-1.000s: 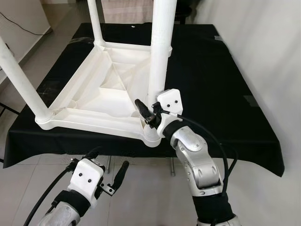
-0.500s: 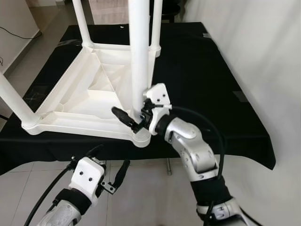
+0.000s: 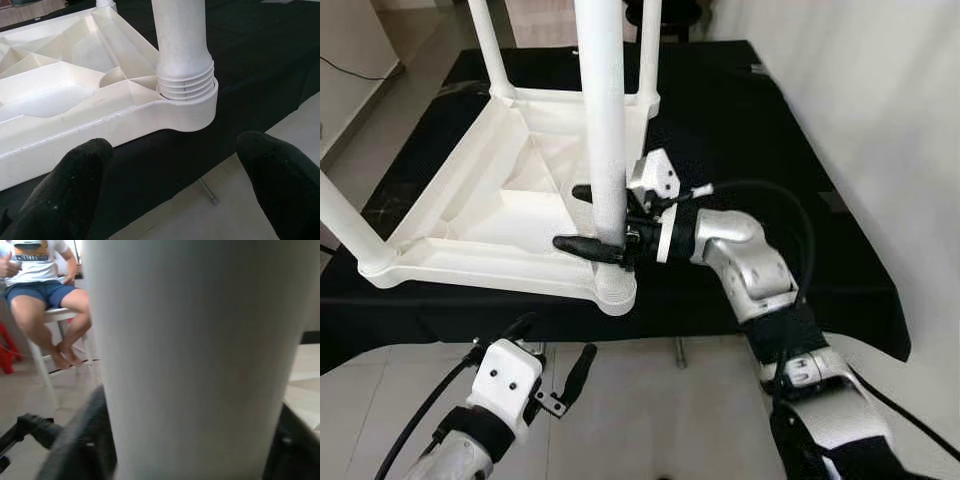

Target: Building children table

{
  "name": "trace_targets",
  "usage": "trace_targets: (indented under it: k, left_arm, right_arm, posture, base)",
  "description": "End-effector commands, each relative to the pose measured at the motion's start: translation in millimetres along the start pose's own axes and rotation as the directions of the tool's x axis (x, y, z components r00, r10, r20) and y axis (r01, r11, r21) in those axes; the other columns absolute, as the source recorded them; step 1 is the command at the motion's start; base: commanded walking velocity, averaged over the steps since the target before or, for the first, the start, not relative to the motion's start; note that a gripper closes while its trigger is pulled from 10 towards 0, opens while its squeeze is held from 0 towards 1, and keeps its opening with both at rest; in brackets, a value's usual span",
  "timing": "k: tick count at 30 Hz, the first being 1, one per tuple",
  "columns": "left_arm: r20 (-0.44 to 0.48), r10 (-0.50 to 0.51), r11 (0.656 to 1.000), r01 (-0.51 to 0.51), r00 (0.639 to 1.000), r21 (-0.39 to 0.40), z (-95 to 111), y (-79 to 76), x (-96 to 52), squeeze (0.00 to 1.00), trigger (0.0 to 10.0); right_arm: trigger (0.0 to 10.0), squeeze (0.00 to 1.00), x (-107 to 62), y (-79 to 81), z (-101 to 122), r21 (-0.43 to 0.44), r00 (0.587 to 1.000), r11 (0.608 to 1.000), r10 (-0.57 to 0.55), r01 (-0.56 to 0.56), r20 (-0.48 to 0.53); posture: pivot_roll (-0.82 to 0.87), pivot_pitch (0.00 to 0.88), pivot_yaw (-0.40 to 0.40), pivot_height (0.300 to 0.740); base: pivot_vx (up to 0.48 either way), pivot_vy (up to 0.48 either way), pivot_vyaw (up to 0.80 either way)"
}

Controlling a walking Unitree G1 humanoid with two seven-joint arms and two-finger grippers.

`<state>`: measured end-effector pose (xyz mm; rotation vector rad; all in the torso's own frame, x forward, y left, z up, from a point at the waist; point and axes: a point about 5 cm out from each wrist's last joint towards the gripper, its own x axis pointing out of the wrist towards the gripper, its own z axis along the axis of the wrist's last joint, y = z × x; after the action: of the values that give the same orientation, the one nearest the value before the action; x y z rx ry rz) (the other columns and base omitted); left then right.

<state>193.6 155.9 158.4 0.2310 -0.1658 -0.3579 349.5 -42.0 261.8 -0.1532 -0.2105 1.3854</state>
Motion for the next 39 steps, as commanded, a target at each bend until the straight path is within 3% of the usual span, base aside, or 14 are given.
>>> trace_targets:
  k: [1,10,15,16,18,19,21,29,30,31,32,34,35,39]
  left_arm:
    - [-0.013,-0.004,1.000,0.004,1.000,-0.004,-0.1,-2.1,-3.0,0.00,10.0]
    - [-0.012,-0.003,1.000,0.003,1.000,-0.007,-0.6,-2.6,-2.3,0.00,10.0]
    - [-0.010,-0.002,1.000,0.002,1.000,-0.006,-1.2,-2.8,-1.7,0.00,10.0]
    - [-0.009,-0.001,1.000,0.001,1.000,-0.006,-1.2,-2.8,-1.6,0.00,10.0]
    - [-0.009,0.004,1.000,-0.004,1.000,-0.002,-2.0,-0.7,-2.0,0.00,10.0]
    - [-0.009,0.005,1.000,-0.005,1.000,-0.001,-2.3,0.4,-1.4,0.00,10.0]
    - [-0.008,0.006,1.000,-0.006,1.000,0.001,-2.5,1.1,-0.8,0.00,10.0]
    - [-0.014,-0.002,1.000,0.002,1.000,0.001,-6.2,2.9,2.4,0.00,10.0]
    - [-0.014,-0.003,1.000,0.003,1.000,0.000,-6.3,3.1,2.9,0.00,10.0]
    - [-0.014,-0.003,1.000,0.003,1.000,0.000,-6.3,3.1,2.9,0.00,10.0]
    - [-0.011,0.005,1.000,-0.005,1.000,0.002,-5.9,3.8,3.4,0.00,10.0]
    - [-0.009,0.011,1.000,-0.011,1.000,0.003,-5.5,4.0,3.7,0.00,10.0]
    - [-0.007,0.015,1.000,-0.015,1.000,0.003,-5.2,4.1,3.9,0.00,10.0]
    - [-0.005,0.017,1.000,-0.017,1.000,0.003,-4.6,3.6,4.1,0.00,10.0]
  right_arm:
    - [0.0,0.00,5.3,2.9,2.4,0.000,0.998,0.998,0.055,-0.055,0.014]
    - [0.0,0.00,-4.2,-3.5,-2.8,-0.020,0.999,0.999,0.033,-0.032,0.021]
    - [0.0,0.00,-17.7,0.2,-14.0,-0.008,0.981,0.981,-0.192,0.192,0.021]
    - [0.0,0.00,-22.5,2.8,-21.9,0.008,0.952,0.952,-0.307,0.307,-0.012]
    - [0.0,0.00,-36.3,16.8,-51.7,-0.031,0.659,0.672,-0.734,0.740,-0.166]
    - [0.0,0.00,-33.9,35.6,-59.6,-0.030,0.594,0.610,-0.780,0.791,-0.197]
    - [0.0,0.00,-30.4,48.3,-61.8,-0.024,0.572,0.588,-0.795,0.809,-0.203]
    - [0.0,0.00,2.3,60.9,-58.6,0.073,0.695,0.694,-0.700,0.717,-0.167]
    - [3.7,0.00,6.9,61.1,-56.4,0.088,0.716,0.713,-0.680,0.696,-0.157]
    - [3.7,0.00,6.9,61.1,-56.4,0.088,0.716,0.713,-0.680,0.696,-0.157]
    - [10.0,0.00,14.6,62.3,-48.6,0.100,0.750,0.744,-0.647,0.660,-0.138]
    - [10.0,0.00,18.4,61.7,-42.7,0.105,0.790,0.783,-0.604,0.613,-0.105]
    - [10.0,1.00,20.3,62.3,-38.3,0.105,0.809,0.802,-0.581,0.587,-0.087]
    - [10.0,1.00,25.8,58.1,-26.7,0.096,0.912,0.907,-0.410,0.411,-0.022]
  posture:
    - [0.00,0.234,-0.045,0.740]
    - [-0.01,0.230,-0.044,0.740]
    - [-0.01,0.223,-0.054,0.740]
    - [-0.01,0.223,-0.054,0.740]
    - [-0.03,0.217,-0.059,0.740]
    - [-0.03,0.214,-0.047,0.740]
    - [-0.03,0.214,-0.045,0.740]
    - [-0.02,0.184,-0.035,0.740]
    - [-0.02,0.186,-0.035,0.740]
    - [-0.02,0.186,-0.035,0.740]
    - [-0.03,0.188,-0.035,0.740]
    - [-0.02,0.189,-0.037,0.740]
    - [-0.02,0.189,-0.038,0.740]
    - [-0.02,0.191,-0.040,0.740]
  base:
    - [0.000,0.000,0.00]
    - [0.000,0.000,0.00]
    - [0.000,0.000,0.00]
    - [0.000,0.000,0.00]
    - [0.000,0.000,0.00]
    - [0.000,0.000,0.00]
    - [0.000,0.000,0.00]
    - [0.000,0.000,0.00]
    - [0.000,0.000,0.00]
    - [0.000,0.000,0.00]
    - [0.000,0.000,0.00]
    - [0.000,0.000,0.00]
    - [0.000,0.000,0.00]
    - [0.000,0.000,0.00]
